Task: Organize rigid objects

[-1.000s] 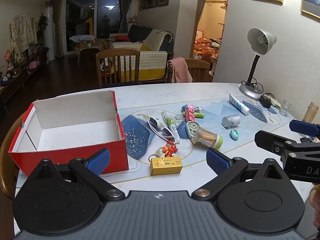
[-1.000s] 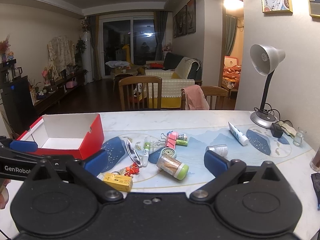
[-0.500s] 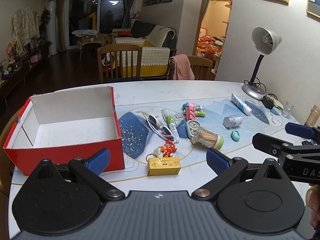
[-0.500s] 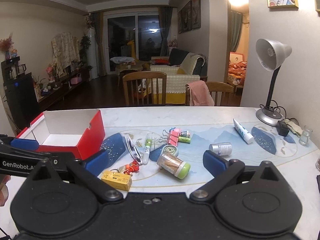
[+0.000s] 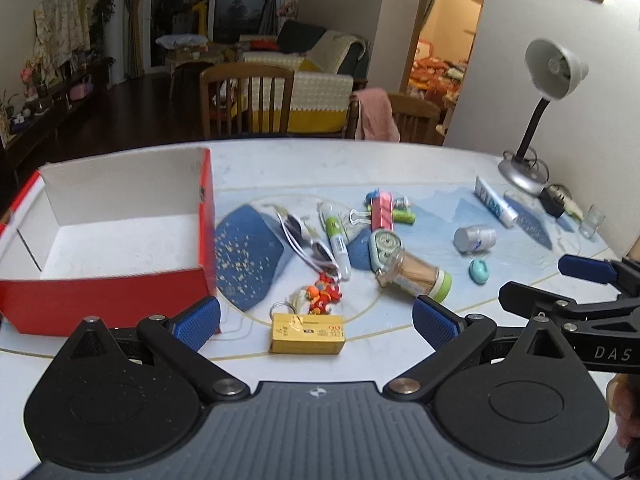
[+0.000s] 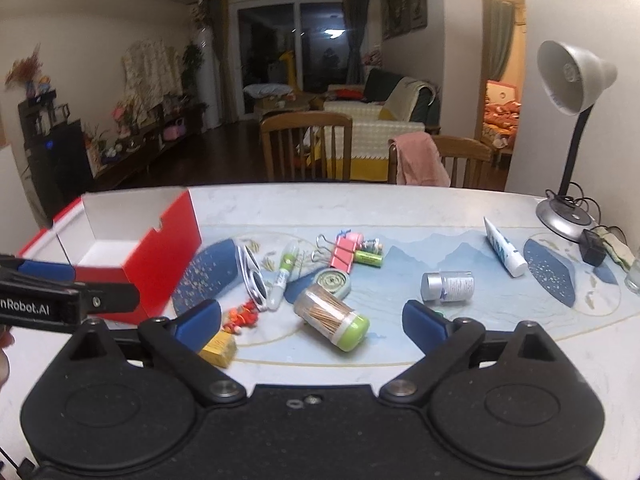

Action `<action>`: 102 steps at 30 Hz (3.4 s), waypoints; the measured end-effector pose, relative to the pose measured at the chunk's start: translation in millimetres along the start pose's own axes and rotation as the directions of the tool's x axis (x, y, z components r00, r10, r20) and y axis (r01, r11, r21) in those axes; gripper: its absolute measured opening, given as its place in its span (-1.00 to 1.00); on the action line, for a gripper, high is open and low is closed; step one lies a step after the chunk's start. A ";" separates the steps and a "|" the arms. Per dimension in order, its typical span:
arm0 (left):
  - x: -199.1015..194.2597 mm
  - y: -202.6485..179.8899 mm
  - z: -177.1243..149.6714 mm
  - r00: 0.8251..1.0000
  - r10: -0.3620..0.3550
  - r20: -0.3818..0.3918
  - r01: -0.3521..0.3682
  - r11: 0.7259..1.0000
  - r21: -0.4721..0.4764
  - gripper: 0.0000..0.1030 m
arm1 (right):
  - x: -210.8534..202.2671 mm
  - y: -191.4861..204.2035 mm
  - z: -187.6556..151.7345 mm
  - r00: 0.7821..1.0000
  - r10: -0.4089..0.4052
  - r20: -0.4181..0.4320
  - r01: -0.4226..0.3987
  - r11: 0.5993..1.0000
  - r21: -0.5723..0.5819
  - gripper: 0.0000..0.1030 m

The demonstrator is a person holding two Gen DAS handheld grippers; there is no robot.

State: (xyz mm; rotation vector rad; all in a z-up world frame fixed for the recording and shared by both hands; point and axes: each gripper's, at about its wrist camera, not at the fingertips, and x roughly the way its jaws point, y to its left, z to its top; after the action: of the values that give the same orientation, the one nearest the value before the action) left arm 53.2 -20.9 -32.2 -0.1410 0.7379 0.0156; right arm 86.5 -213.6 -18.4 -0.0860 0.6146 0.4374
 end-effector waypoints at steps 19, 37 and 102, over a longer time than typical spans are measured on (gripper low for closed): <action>115.3 -13.3 -27.4 0.983 0.106 -0.150 -0.097 0.993 0.072 1.00 | 130.3 -35.5 2.0 0.972 0.110 -0.208 -0.163 0.952 -0.260 0.54; 139.4 -21.6 -31.8 0.973 0.163 -0.164 -0.148 0.984 0.101 0.73 | 176.0 -27.4 -1.4 0.938 0.156 -0.309 -0.266 0.896 -0.356 0.01; 49.9 257.4 92.8 0.982 0.169 -0.083 -0.169 0.986 0.008 0.38 | 164.7 246.0 99.0 0.917 0.259 -0.302 -0.344 0.899 -0.272 -0.03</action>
State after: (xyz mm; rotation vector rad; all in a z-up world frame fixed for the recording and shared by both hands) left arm 135.8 244.7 -29.4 -0.0777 0.8323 0.1722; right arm 156.2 90.7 -19.9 -0.3663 0.8156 0.8402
